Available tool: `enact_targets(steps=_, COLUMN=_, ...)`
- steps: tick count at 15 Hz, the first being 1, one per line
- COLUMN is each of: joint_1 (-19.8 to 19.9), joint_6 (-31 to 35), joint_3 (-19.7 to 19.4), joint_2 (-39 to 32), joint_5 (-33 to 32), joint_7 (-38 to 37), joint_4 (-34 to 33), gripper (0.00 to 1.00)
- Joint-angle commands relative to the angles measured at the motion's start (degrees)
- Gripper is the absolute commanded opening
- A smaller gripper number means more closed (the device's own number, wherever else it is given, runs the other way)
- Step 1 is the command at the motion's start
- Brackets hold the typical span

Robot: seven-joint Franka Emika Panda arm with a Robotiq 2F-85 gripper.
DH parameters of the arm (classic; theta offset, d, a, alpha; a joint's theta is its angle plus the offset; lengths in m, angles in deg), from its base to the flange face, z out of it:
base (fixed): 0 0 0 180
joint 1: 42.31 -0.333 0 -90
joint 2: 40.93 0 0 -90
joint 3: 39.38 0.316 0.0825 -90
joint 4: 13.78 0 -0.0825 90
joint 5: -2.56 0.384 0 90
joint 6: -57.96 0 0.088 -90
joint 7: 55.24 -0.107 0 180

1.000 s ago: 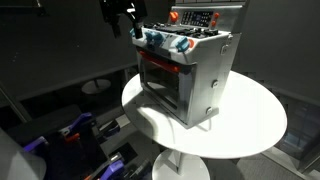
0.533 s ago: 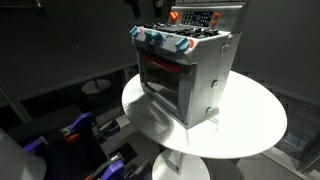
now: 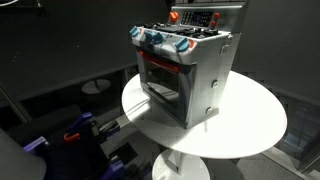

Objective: Push the top orange button on the right side of the stove

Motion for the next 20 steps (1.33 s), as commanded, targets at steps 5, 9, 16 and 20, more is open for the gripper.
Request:
enact_targets(steps=5, joint_1=3.4, joint_6=4.7, joint_3=0.4, joint_2=-10.2, joint_5=-12.2, joint_7=-13.1, joint_4=-9.4, gripper=1.00)
enact_targets(steps=9, joint_1=3.0, joint_6=4.0, joint_3=-0.6, joint_2=-14.3, joint_5=-18.2, joint_7=-19.7, joint_4=-13.3, gripper=1.00)
enact_targets(steps=16, joint_1=0.9, joint_6=3.0, joint_3=-3.8, joint_2=-20.1, joint_5=-23.8, joint_7=-26.4, joint_4=-18.3, gripper=1.00)
enact_targets(steps=20, joint_1=-0.6, joint_6=2.9, joint_3=-5.8, joint_2=-22.7, joint_5=-24.0, joint_7=-27.6, joint_4=-20.2, gripper=1.00)
